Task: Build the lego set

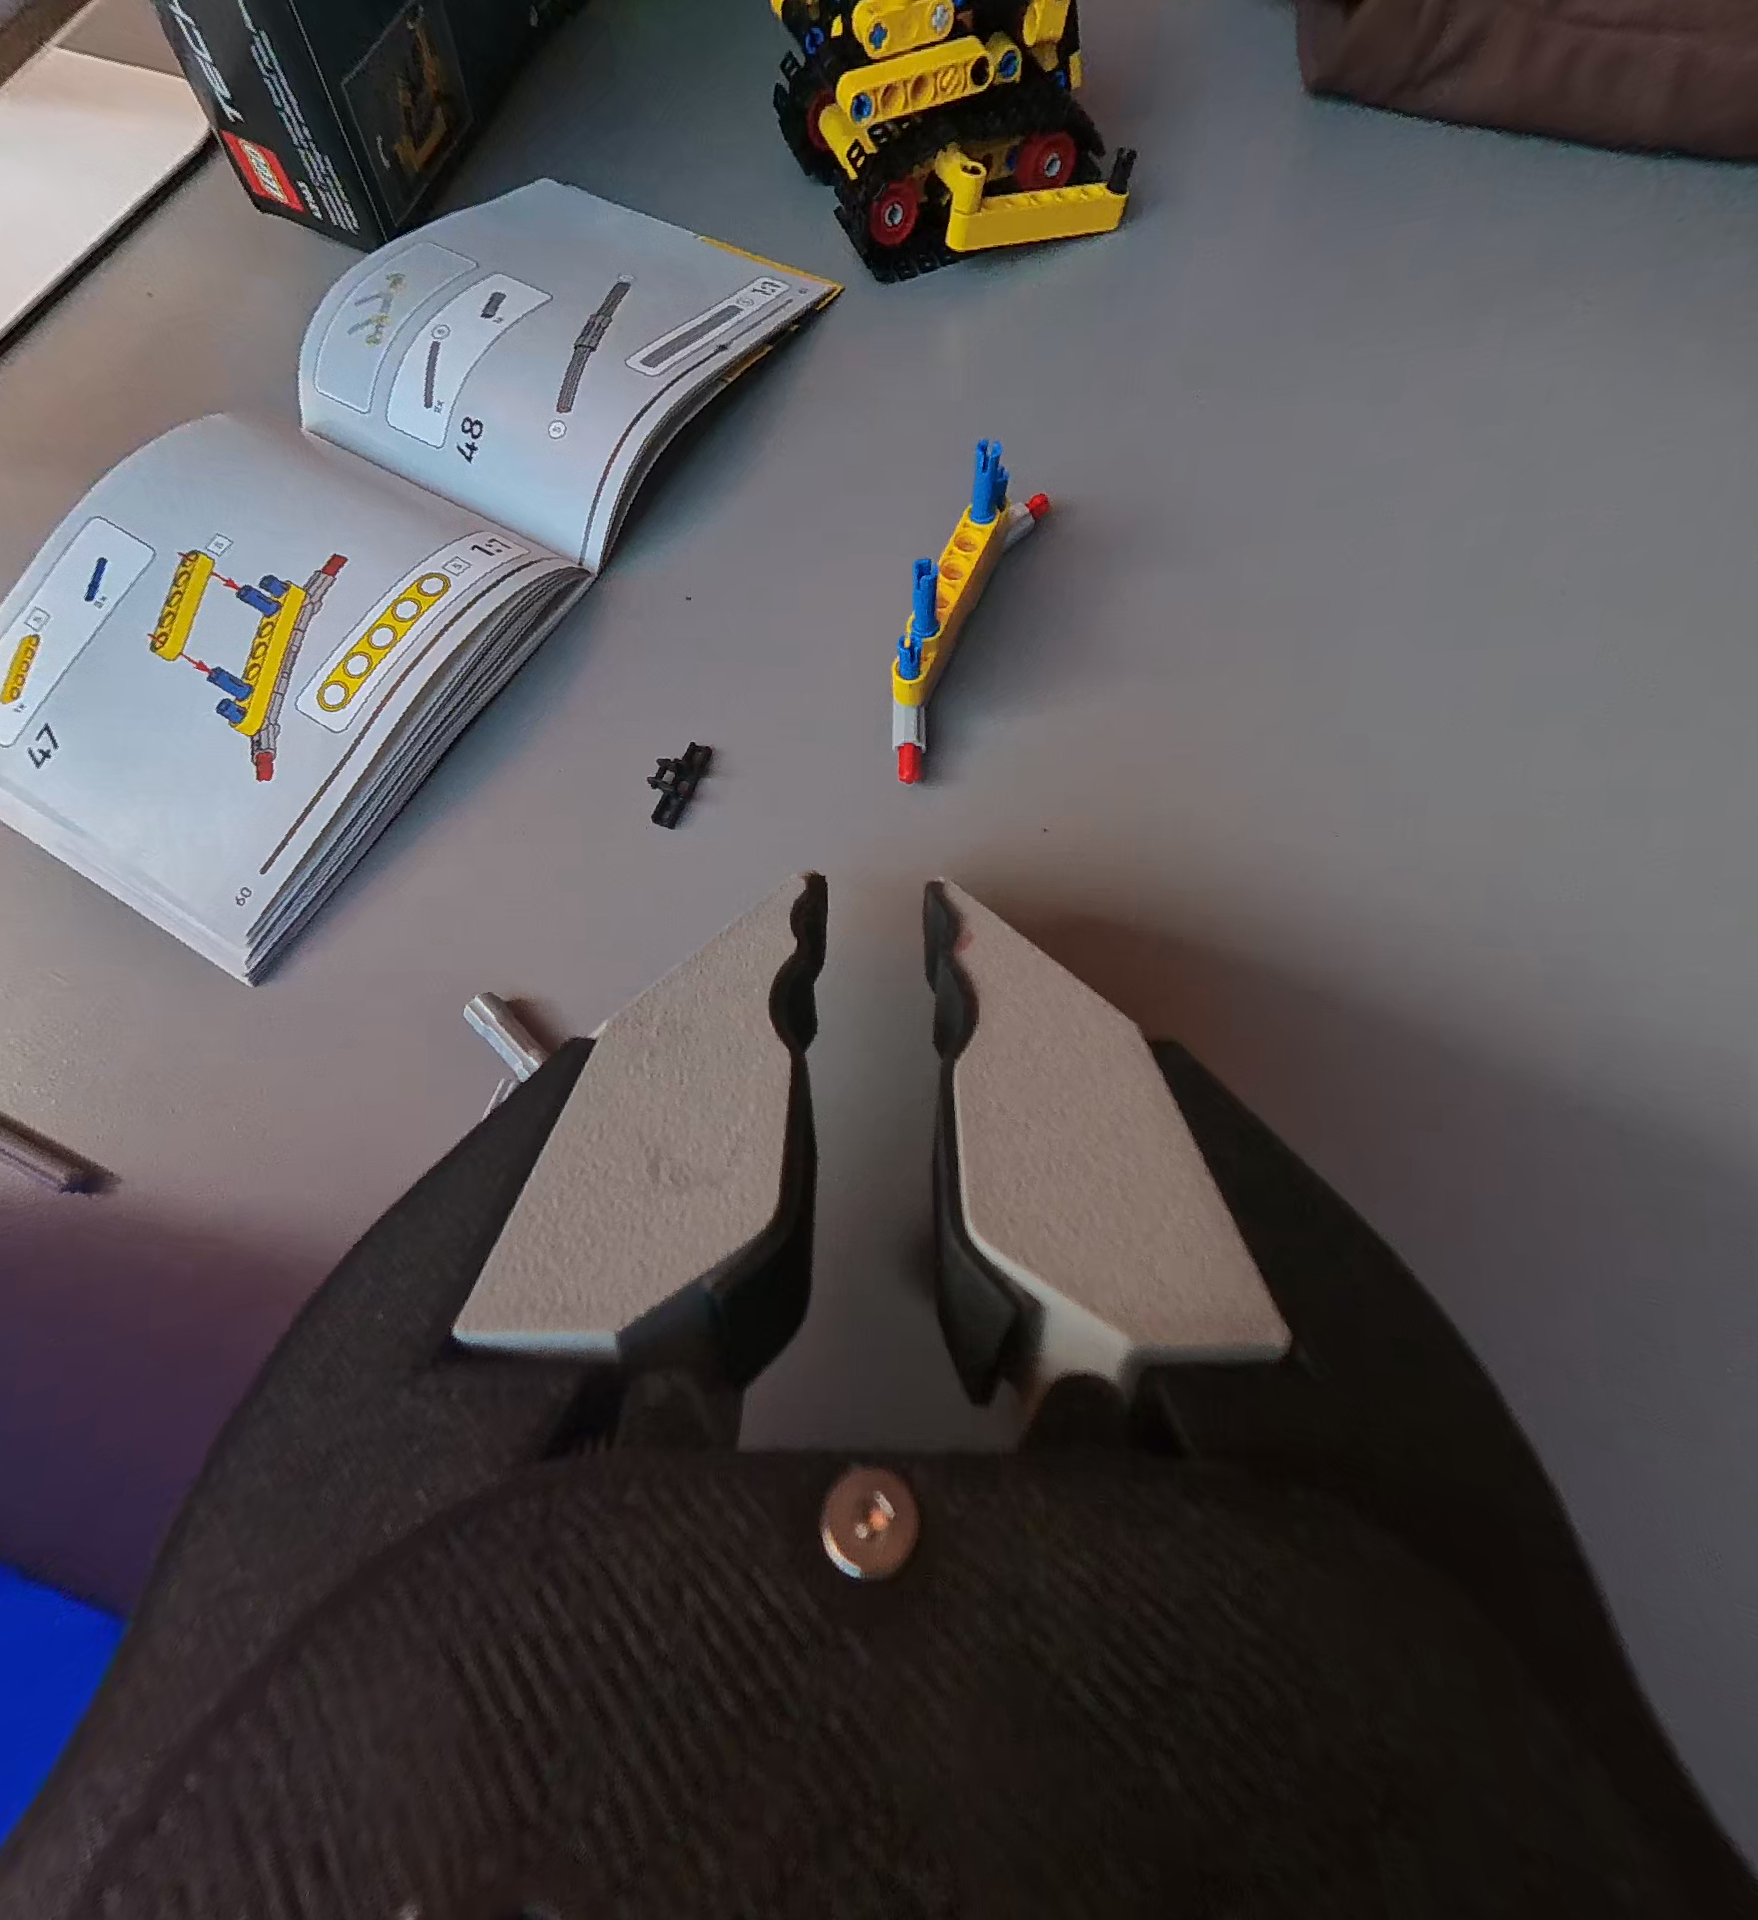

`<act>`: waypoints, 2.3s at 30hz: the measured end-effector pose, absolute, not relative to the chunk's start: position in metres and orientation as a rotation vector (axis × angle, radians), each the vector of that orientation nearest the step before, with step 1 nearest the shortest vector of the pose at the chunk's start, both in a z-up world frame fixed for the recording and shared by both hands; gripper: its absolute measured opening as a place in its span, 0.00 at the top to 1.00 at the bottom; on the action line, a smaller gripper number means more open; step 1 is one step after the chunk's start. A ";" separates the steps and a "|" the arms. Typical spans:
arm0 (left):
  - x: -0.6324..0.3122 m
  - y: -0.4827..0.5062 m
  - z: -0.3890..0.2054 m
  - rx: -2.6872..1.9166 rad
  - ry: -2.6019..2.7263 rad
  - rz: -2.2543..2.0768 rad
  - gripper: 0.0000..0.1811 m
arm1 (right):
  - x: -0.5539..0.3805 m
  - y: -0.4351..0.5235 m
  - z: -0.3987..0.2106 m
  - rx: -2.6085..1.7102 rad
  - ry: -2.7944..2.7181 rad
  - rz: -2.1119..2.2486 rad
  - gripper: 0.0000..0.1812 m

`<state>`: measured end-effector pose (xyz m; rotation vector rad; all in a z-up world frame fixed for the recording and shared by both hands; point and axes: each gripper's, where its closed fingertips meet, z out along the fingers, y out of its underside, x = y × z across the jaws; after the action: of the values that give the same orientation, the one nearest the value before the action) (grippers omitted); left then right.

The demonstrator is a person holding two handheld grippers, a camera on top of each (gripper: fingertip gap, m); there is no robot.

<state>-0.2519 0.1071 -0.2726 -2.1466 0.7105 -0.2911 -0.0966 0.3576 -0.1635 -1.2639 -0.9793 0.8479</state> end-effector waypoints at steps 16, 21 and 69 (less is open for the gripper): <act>-0.250 0.103 -0.272 -2.152 0.718 -0.380 0.92 | -0.106 0.356 -0.169 -1.262 -1.043 0.905 0.94; -0.251 0.104 -0.272 -2.151 0.717 -0.371 0.92 | -0.104 0.356 -0.166 -1.257 -1.029 0.913 0.94; -0.246 0.105 -0.272 -2.127 0.756 -0.278 0.93 | -0.109 0.344 -0.164 -1.234 -1.080 0.912 0.93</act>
<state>-0.2459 0.1046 -0.2724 -2.1274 0.7556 -0.2778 -0.1086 0.3438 -0.1638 -1.2338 -1.0799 0.9124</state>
